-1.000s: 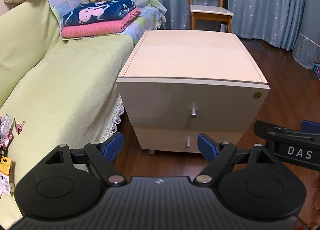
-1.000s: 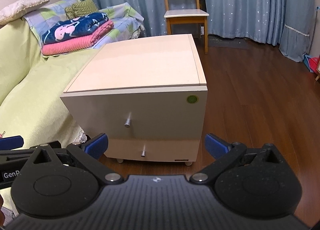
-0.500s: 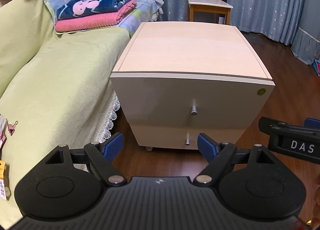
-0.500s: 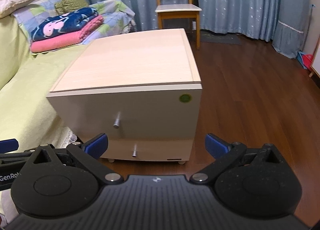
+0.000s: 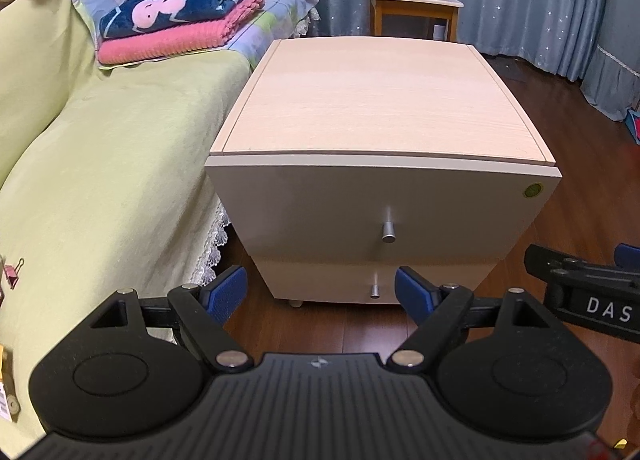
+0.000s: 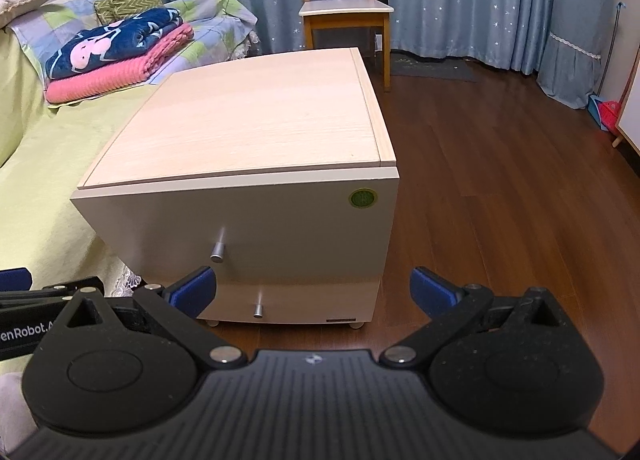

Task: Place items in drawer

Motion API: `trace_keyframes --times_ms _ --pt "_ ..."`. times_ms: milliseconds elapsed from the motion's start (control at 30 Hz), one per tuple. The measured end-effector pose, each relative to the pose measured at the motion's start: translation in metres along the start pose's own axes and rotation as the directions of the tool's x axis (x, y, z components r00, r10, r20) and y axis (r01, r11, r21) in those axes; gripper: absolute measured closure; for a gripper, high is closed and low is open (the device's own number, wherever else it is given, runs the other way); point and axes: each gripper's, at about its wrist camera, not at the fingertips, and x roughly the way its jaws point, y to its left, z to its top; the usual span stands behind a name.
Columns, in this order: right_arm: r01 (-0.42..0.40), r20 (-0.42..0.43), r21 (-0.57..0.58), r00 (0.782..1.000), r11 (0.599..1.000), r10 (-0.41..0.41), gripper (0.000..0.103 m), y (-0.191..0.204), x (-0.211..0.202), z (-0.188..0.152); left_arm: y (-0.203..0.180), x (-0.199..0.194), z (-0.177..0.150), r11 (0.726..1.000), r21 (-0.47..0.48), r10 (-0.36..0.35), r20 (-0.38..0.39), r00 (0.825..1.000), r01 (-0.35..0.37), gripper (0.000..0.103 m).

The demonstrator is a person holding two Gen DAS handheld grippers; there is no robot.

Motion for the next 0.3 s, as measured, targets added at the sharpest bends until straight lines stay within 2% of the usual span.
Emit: trace_keyframes --times_ms 33,100,300 --pt "0.002 -0.001 -0.001 1.000 1.000 -0.002 0.001 0.000 0.001 0.001 0.000 0.002 0.001 1.000 0.001 0.000 0.001 1.000 0.000 0.020" --pt "0.006 -0.003 -0.001 1.000 1.000 -0.006 0.001 0.001 0.003 0.002 -0.001 0.005 0.004 1.000 0.007 -0.005 0.009 1.000 0.005 0.013" --pt "0.015 -0.006 0.001 1.000 1.000 -0.015 0.001 0.002 0.011 0.004 0.001 0.014 0.014 0.999 -0.005 -0.034 0.034 0.999 0.034 0.010"
